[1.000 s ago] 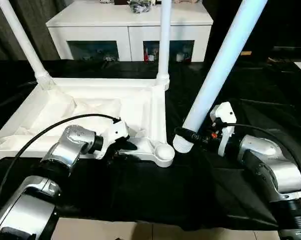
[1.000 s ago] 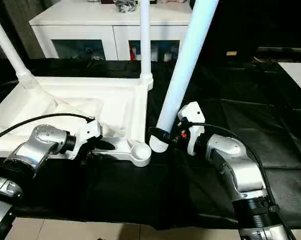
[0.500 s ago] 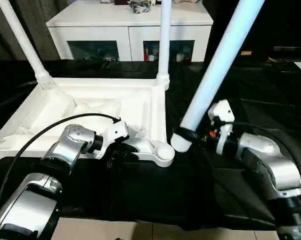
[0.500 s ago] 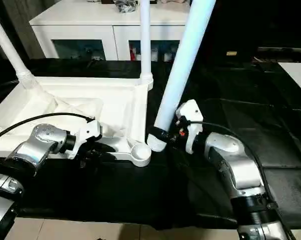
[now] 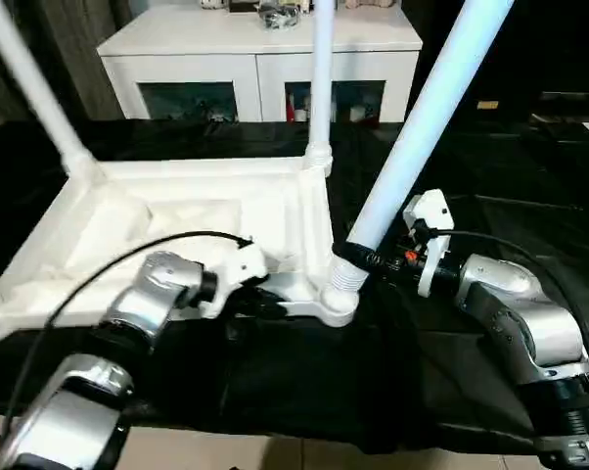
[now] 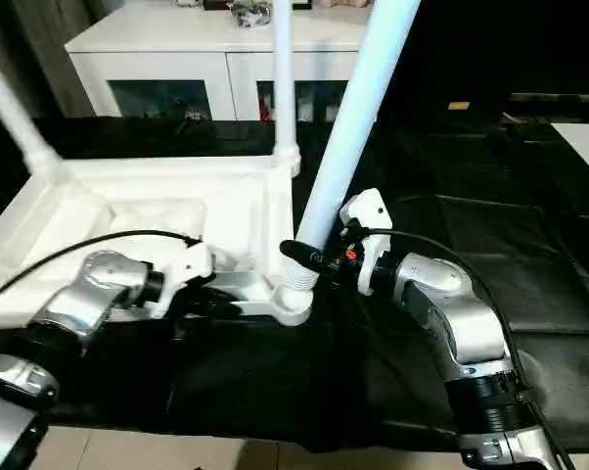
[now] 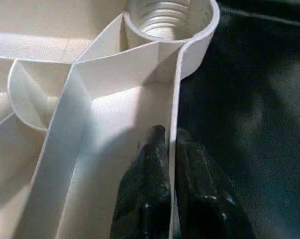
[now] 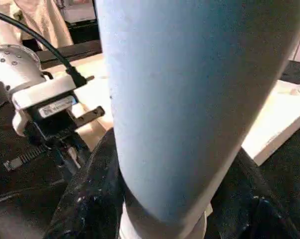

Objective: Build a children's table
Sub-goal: Insert table leg to table base

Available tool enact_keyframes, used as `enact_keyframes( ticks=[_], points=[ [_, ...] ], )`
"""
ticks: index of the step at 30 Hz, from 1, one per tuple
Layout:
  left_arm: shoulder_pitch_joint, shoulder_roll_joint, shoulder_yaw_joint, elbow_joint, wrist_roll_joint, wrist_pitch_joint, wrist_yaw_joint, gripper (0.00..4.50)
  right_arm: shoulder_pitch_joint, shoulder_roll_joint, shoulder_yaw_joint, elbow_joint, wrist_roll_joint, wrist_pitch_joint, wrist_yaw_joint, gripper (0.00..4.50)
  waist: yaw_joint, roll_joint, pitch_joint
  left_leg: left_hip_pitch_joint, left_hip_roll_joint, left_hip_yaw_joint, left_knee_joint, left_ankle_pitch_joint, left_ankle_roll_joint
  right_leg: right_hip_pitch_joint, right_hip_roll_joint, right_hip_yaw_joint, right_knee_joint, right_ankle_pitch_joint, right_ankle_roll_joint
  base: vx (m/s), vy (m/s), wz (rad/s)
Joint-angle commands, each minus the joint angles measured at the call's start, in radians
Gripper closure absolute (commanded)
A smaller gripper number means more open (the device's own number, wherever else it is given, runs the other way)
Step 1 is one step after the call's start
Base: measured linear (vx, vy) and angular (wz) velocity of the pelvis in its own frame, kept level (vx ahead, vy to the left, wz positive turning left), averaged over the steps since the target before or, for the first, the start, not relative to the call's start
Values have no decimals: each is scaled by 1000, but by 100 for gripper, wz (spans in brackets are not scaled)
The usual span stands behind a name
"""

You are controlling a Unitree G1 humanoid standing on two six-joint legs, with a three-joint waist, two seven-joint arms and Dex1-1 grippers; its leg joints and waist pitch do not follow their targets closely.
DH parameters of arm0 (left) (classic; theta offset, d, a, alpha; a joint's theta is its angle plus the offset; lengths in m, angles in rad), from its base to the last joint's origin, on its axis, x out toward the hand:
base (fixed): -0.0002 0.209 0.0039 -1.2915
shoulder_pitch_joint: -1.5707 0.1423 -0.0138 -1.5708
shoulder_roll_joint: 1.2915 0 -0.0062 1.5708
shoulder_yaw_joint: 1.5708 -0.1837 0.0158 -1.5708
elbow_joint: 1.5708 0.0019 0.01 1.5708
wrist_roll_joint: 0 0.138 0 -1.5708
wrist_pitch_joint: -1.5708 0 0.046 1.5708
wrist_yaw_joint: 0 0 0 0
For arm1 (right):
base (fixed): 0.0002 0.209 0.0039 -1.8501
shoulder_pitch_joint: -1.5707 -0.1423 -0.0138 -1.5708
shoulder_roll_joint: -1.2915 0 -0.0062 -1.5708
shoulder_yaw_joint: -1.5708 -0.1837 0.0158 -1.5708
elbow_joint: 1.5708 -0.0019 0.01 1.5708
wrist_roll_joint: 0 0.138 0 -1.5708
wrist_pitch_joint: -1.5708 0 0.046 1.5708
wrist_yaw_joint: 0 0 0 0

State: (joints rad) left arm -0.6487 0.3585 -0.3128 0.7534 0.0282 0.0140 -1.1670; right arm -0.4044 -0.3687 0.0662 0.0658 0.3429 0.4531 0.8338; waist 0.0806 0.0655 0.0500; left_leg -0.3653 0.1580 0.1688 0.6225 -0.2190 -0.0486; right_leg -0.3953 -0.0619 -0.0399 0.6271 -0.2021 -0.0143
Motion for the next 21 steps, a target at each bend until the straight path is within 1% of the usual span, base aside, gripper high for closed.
enact_keyframes(
  ticks=[1,2,3,5,6,7,8,9,10,11,12,13,15,16,18,19,20,21],
  points=[
    [62,-22,11,-20,4,87,91,448,-24,-11,8,20,1,28,9,266,0,-18,-58,3,70,-26,-84,-135,37,55,-95,49,-79,-181,-247,0,0,0],
    [67,-24,13,-28,4,90,95,449,-26,-13,9,22,1,32,10,266,-2,-18,-57,3,70,-26,-85,-137,37,54,-95,50,-80,-189,-246,0,0,0],
    [71,-26,14,-39,5,93,101,449,-28,-14,10,24,1,35,11,266,-2,-19,-57,4,68,-24,-83,-139,40,52,-94,50,-84,-215,-238,0,0,0],
    [81,-30,19,-60,2,94,105,450,-43,-19,14,40,-1,44,16,266,-3,-19,-57,2,65,-23,-83,-132,44,51,-92,51,-87,-234,-220,0,0,0],
    [84,-31,20,-69,0,95,106,450,-51,-20,17,52,-2,47,17,266,-6,-27,-58,-3,64,-25,-84,-117,48,55,-92,49,-85,-226,-218,0,0,0],
    [87,-31,22,-76,-3,100,102,450,-59,-22,23,65,-9,43,21,266,-8,-22,-59,0,64,-25,-83,-114,52,50,-91,48,-85,-226,-217,0,0,0],
    [87,-31,22,-76,-3,100,102,450,-59,-22,23,65,-9,43,21,266,-10,-21,-59,0,65,-24,-83,-118,52,49,-91,48,-85,-229,-219,0,0,0],
    [87,-30,21,-81,-3,99,102,450,-65,-21,28,77,-15,39,22,266,-10,-19,-61,1,65,-23,-81,-109,57,48,-90,49,-84,-210,-220,0,0,0],
    [87,-30,21,-81,-3,99,102,450,-65,-21,28,77,-15,39,22,266,-11,-20,-61,-1,64,-23,-82,-102,59,49,-89,48,-83,-198,-222,0,0,0],
    [90,-28,21,-90,-3,104,101,450,-70,-19,31,90,-23,32,23,266,-11,-23,-63,-1,65,-23,-81,-96,61,49,-89,48,-82,-184,-224,0,0,0],
    [97,-24,20,-109,-2,113,99,450,-76,-16,34,104,-28,27,24,266,-12,-20,-64,-1,66,-23,-81,-88,63,49,-90,47,-78,-163,-232,0,0,0],
    [102,-19,19,-126,-1,120,95,450,-84,-10,38,125,-35,18,24,266,-13,-21,-64,-2,64,-22,-80,-87,68,49,-89,46,-79,-154,-235,0,0,0],
    [111,-13,18,-148,-1,133,92,450,-94,-5,42,148,-40,11,24,266,-16,-21,-62,-3,65,-22,-81,-96,68,48,-90,46,-79,-161,-239,0,0,0],
    [115,-10,18,-160,1,139,92,450,-103,2,45,170,-39,10,26,266,-17,-24,-62,-2,65,-22,-80,-94,70,49,-90,46,-80,-158,-242,0,0,0],
    [115,-9,18,-160,3,138,93,450,-110,6,46,189,-36,11,30,266,-17,-22,-63,-3,64,-22,-80,-86,73,50,-90,46,-78,-150,-243,0,0,0],
    [116,-7,18,-160,6,135,96,450,-117,9,54,217,-43,0,34,266,-18,-24,-63,-3,64,-21,-79,-82,79,49,-89,45,-78,-140,-246,0,0,0],
    [117,-6,18,-164,6,137,97,450,-118,9,56,223,-47,-5,36,266,-18,-23,-62,-3,64,-21,-79,-84,79,49,-90,46,-78,-143,-246,0,0,0],
    [119,-6,18,-167,6,137,98,450,-122,20,44,240,-37,-1,36,266,-18,-23,-62,-3,65,-21,-80,-87,79,49,-90,46,-78,-146,-245,0,0,0]
  ],
)
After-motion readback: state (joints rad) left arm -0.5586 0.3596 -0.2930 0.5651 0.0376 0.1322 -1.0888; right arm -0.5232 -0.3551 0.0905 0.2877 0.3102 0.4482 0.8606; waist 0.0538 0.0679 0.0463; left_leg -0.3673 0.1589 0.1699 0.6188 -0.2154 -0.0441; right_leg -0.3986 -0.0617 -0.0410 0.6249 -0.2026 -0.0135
